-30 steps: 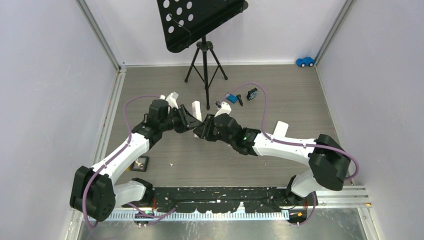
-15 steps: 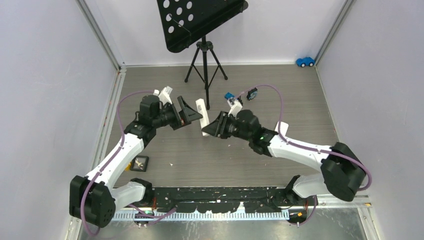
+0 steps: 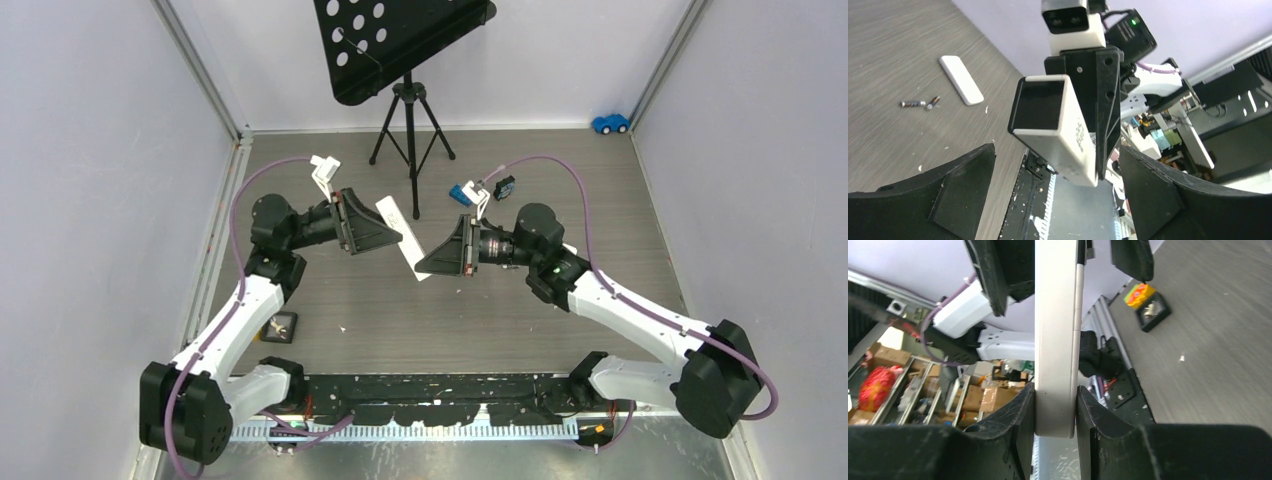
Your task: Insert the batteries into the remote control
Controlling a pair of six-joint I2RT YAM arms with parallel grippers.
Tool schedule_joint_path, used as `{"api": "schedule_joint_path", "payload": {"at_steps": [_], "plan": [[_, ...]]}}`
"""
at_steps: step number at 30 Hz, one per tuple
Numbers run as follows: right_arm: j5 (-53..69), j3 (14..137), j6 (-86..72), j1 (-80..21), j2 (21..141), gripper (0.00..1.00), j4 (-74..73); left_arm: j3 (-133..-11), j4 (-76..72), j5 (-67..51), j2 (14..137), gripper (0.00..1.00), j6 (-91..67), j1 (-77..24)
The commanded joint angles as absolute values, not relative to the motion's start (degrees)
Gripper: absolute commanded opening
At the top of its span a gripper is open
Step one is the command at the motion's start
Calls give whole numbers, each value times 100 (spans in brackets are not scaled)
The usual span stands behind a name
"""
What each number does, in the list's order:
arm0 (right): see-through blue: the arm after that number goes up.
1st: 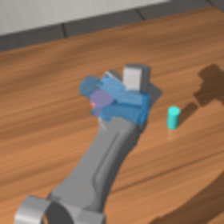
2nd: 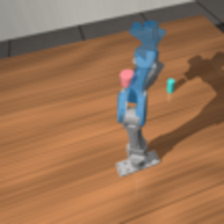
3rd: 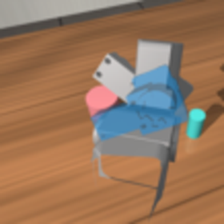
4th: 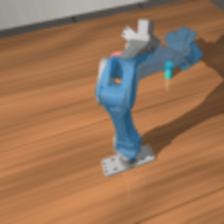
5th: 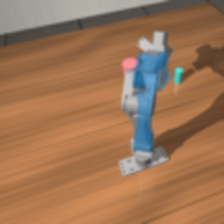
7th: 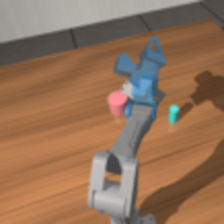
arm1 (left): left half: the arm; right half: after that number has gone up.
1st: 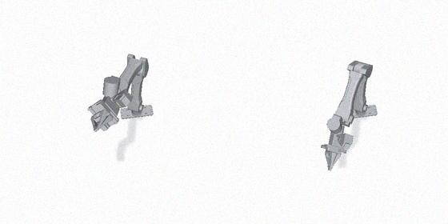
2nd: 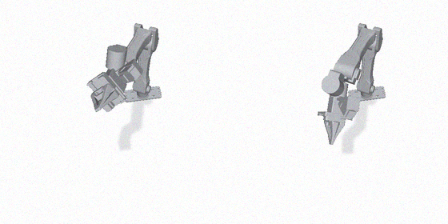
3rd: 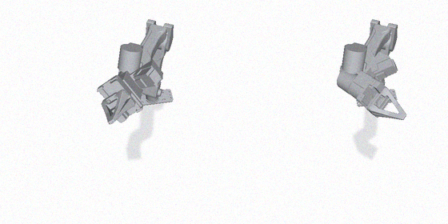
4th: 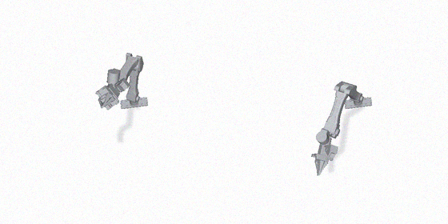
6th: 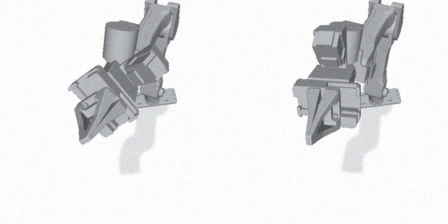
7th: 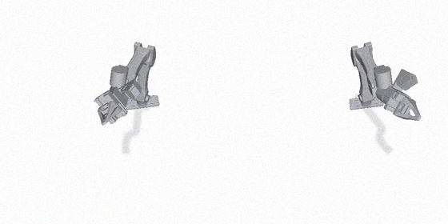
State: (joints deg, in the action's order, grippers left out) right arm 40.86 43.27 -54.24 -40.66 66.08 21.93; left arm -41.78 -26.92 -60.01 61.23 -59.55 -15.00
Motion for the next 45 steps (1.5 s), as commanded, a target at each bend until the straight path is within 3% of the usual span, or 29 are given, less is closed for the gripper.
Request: {"api": "schedule_joint_path", "payload": {"at_steps": [1, 6, 14, 21, 28, 37, 45], "plan": [[4971, 4712, -6218, -3937, 6374, 4, 2903, -3999, -4313, -6378, 5942, 96, -6255, -1537], [5203, 4608, -7960, -3639, 6649, 4, 4160, -3959, -5571, -6295, 6342, 94, -6301, -1891], [5296, 4369, -11161, -3349, 7563, 0, 7599, -4740, -7622, -7101, 7416, 89, -6927, -2065], [5439, 4328, -11320, -3349, 7653, 0, 7865, -5294, -8200, -6935, 7960, 85, -7956, -2071], [5484, 4301, -11523, -3353, 7730, 1, 8102, -5222, -8200, -6516, 7649, 76, -8406, -2074], [5578, 4405, -11676, -3471, 7752, 1, 8232, -5313, -8200, -6128, 7528, 82, -8787, -2086], [5484, 4497, -11626, -3536, 7770, 1, 8230, -5300, -8200, -5864, 7433, 61, -8842, -2255]]}}
